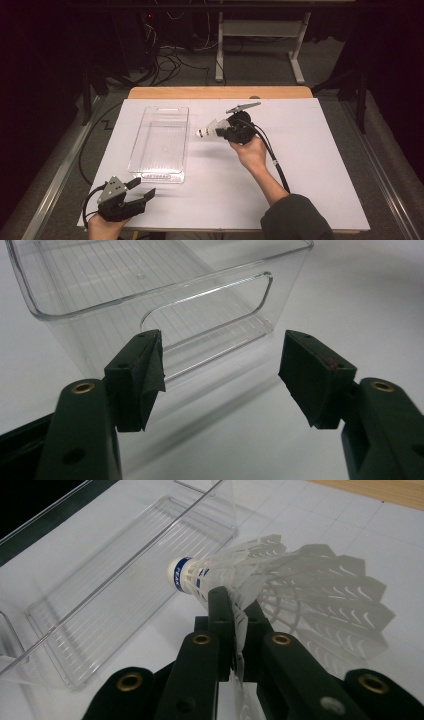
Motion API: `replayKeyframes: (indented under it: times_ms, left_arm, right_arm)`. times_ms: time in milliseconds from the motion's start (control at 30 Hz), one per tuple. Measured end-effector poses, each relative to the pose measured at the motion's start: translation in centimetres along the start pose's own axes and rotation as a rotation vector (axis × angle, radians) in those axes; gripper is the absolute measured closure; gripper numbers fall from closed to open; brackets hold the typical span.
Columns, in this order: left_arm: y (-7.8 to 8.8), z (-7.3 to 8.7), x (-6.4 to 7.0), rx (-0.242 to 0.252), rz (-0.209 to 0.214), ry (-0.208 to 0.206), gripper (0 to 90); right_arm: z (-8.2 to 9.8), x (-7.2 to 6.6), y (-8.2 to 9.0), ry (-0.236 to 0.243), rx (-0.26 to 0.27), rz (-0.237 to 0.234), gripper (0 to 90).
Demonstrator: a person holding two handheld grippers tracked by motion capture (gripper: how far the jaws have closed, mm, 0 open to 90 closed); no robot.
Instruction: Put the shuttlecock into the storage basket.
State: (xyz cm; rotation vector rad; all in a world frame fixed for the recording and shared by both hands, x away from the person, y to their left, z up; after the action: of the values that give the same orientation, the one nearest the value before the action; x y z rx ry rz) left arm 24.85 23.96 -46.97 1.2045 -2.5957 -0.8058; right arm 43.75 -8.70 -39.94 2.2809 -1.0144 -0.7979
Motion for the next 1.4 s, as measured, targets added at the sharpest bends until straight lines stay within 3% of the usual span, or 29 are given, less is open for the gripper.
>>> replayKeyframes:
  times_ms: [400, 767, 1400]
  left_arm:
    - [0.0, 0.0, 0.1, 0.001, 0.003, 0.002, 35.0]
    - [0.0, 0.0, 0.2, -0.009, -0.003, -0.012, 35.0]
    - [-0.1, 0.1, 0.2, -0.009, -0.001, -0.01, 35.0]
  right_arm:
    - [-0.4, 0.1, 0.2, 0.002, -0.003, 0.0, 89.1]
    - [-2.3, -1.6, 0.1, 0.034, 0.009, -0.012, 89.1]
    - [-3.1, -3.3, -1.4, 0.039, -0.003, -0.048, 89.0]
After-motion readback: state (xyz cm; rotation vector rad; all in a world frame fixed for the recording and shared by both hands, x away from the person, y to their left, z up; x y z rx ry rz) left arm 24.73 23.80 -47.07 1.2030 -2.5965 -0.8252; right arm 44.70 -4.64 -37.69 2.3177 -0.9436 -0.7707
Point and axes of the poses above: each handheld gripper's, and its own axes: y roughly backward along the jaws, z roughly out of its underside, x roughly to its right, the point moved 2 cm from there along -y, roughly forward along the jaws, and after that the axes turned 11 degrees about -y, right-handed, at the moved point
